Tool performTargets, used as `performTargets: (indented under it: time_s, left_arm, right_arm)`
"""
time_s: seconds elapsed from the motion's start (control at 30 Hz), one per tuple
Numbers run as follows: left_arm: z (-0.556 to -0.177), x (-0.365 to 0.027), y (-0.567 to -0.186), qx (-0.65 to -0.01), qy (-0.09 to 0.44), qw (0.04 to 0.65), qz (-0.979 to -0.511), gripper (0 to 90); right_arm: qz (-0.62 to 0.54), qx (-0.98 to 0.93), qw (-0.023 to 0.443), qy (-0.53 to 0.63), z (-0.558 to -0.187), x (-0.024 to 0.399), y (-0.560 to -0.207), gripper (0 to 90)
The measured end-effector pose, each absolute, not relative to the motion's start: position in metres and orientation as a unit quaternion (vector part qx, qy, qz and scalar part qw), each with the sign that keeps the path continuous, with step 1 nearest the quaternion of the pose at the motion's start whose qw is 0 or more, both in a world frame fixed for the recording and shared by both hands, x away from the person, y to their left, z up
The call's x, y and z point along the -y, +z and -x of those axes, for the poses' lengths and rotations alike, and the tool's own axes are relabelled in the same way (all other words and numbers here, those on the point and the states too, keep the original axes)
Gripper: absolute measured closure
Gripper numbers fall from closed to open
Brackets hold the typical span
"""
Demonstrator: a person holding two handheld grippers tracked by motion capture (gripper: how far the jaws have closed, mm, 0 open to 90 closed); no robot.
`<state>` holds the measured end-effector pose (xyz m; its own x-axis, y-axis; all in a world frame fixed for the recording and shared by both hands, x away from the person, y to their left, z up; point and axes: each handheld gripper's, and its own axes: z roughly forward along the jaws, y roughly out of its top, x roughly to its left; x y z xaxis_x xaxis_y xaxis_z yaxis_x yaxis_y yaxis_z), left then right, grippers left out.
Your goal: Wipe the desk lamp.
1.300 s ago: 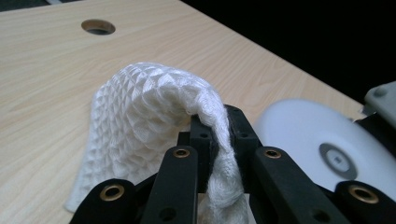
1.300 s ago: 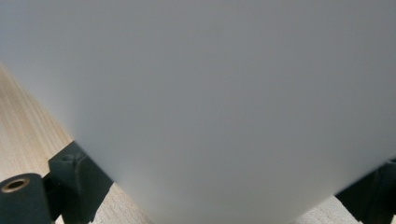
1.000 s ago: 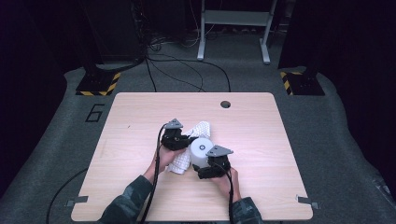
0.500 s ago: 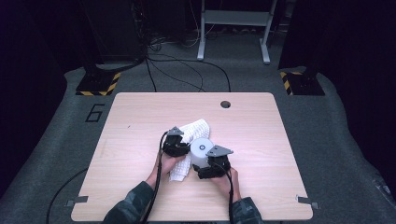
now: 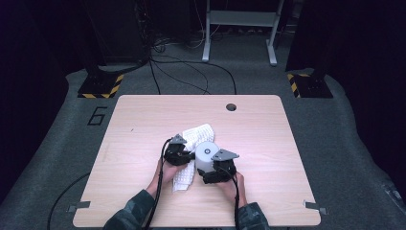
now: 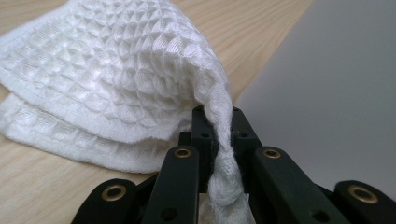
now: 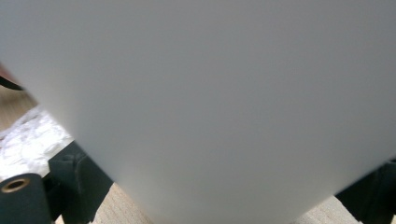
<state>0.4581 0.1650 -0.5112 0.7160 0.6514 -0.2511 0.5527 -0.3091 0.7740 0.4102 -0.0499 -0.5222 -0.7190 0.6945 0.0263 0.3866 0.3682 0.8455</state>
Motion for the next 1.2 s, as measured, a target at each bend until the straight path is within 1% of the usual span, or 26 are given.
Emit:
performTargets:
  time_s: [0.1, 0.43, 1.07, 1.1, 1.13, 1.2]
  left_arm:
    - [-0.454, -0.170, -0.505, -0.374, 0.062, 0.459, -0.803, 83.5]
    - [-0.438, -0.182, -0.481, -0.347, 0.100, 0.472, -0.804, 83.3]
    - [-0.418, -0.203, -0.457, -0.335, 0.126, 0.485, -0.798, 83.1]
    - [-0.418, -0.204, -0.456, -0.333, 0.130, 0.486, -0.797, 83.0]
    - [-0.417, -0.205, -0.454, -0.337, 0.129, 0.488, -0.795, 83.0]
    - [-0.416, -0.206, -0.452, -0.339, 0.128, 0.490, -0.793, 83.0]
  right_arm:
    - [-0.335, -0.810, 0.169, 0.451, -0.410, 0.050, -0.522, 6.7]
    - [-0.335, -0.810, 0.169, 0.451, -0.410, 0.050, -0.522, 6.6]
    - [-0.340, -0.808, 0.168, 0.451, -0.410, 0.050, -0.522, 6.0]
    - [-0.337, -0.810, 0.169, 0.449, -0.410, 0.050, -0.522, 4.8]
    - [-0.340, -0.809, 0.170, 0.448, -0.410, 0.050, -0.522, 0.2]
    - [-0.342, -0.809, 0.168, 0.447, -0.410, 0.050, -0.521, 0.0]
